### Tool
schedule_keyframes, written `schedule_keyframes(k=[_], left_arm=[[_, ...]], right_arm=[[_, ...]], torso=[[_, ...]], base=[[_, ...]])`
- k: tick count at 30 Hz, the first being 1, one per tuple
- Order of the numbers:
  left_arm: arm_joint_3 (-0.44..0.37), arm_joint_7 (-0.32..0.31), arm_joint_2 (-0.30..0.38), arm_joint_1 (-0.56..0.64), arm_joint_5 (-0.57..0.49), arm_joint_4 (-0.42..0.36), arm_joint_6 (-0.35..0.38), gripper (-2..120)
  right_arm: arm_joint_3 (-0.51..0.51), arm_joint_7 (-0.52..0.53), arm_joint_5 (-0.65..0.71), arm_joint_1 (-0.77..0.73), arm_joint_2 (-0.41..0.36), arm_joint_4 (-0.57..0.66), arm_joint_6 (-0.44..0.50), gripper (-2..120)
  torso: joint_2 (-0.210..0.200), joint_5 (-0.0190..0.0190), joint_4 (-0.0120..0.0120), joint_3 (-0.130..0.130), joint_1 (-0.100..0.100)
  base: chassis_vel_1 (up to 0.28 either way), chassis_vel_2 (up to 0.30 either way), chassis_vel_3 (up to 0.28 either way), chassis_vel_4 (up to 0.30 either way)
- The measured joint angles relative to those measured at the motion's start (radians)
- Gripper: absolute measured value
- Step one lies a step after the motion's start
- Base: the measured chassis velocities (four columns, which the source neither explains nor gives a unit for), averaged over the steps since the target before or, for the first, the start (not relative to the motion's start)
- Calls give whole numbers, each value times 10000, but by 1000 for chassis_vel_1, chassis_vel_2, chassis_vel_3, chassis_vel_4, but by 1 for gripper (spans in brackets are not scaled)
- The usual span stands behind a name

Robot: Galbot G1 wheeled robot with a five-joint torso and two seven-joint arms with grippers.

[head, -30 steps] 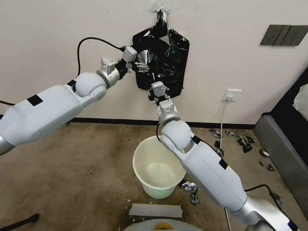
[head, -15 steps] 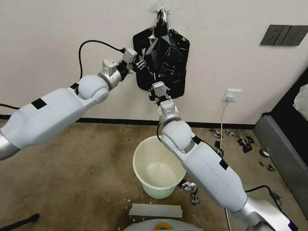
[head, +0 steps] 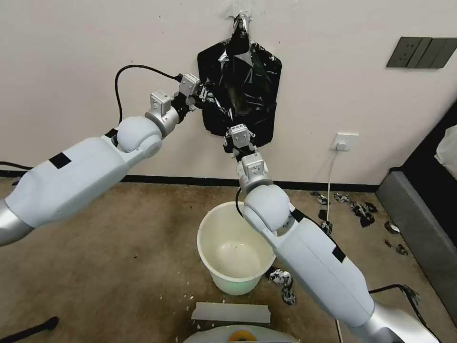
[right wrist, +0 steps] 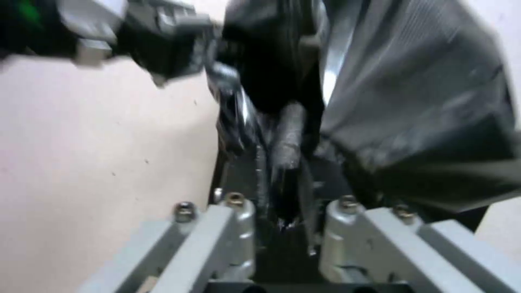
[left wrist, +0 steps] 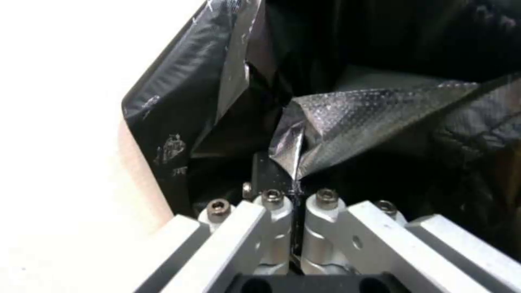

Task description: Place a trash bag onto the trash bin.

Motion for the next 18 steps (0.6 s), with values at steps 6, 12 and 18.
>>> schedule_keyframes(k=[6, 12, 18], left_arm=[[0, -39, 36, 2, -4, -19, 14, 0], [-104, -64, 64, -27, -13, -2, 24, 0], [-222, -95, 20, 95, -18, 7, 30, 0]], right_arm=[[67, -137, -34, -296, -144, 515, 63, 43], [577, -983, -2432, -47, -204, 903, 223, 68], [693, -2059, -4819, 533, -209, 966, -242, 87]], torso=[[0, 0, 1, 0, 0], [0, 0, 1, 0, 1], [0, 0, -1, 0, 0]], base=[[0, 0, 0, 0], [0, 0, 0, 0], [0, 0, 0, 0]])
